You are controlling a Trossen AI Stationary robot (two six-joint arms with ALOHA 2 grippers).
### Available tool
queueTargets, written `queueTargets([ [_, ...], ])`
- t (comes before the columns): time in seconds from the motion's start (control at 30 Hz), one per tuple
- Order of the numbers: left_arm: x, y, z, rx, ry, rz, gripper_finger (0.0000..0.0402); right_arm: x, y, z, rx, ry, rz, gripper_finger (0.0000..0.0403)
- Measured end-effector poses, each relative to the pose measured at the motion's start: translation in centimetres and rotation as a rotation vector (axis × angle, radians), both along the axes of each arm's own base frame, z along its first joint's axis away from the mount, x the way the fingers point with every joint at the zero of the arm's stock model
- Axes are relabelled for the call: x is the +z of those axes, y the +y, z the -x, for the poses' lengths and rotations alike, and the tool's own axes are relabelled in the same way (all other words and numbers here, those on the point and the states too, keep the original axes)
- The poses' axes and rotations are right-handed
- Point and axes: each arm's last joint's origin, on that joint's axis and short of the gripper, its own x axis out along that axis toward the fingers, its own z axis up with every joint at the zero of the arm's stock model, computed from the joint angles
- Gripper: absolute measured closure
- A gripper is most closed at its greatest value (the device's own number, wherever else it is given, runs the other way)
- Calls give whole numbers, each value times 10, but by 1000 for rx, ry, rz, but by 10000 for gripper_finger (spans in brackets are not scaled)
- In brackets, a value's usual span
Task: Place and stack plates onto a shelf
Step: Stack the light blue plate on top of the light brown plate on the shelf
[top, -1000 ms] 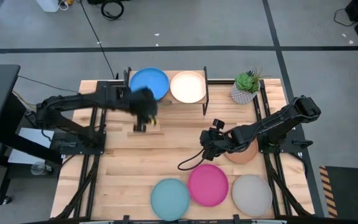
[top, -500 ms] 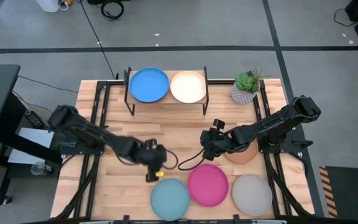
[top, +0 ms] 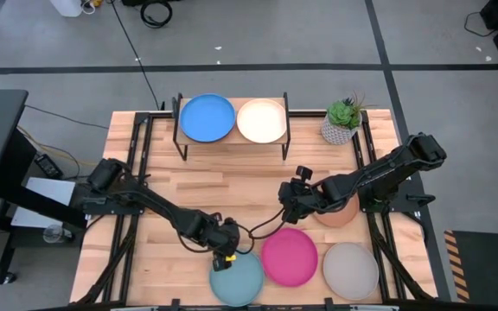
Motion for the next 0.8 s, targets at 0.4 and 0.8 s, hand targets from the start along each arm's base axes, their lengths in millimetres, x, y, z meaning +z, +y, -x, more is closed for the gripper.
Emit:
queueTargets([
  [0.4, -21, -6, -3, -18, 35, -17, 238, 1, 9, 1, 27, -24, -4, 254],
  [0.8, -25, -5, -4, -82, 46, -31, 377, 1, 9, 0, 27, -32, -4, 254],
])
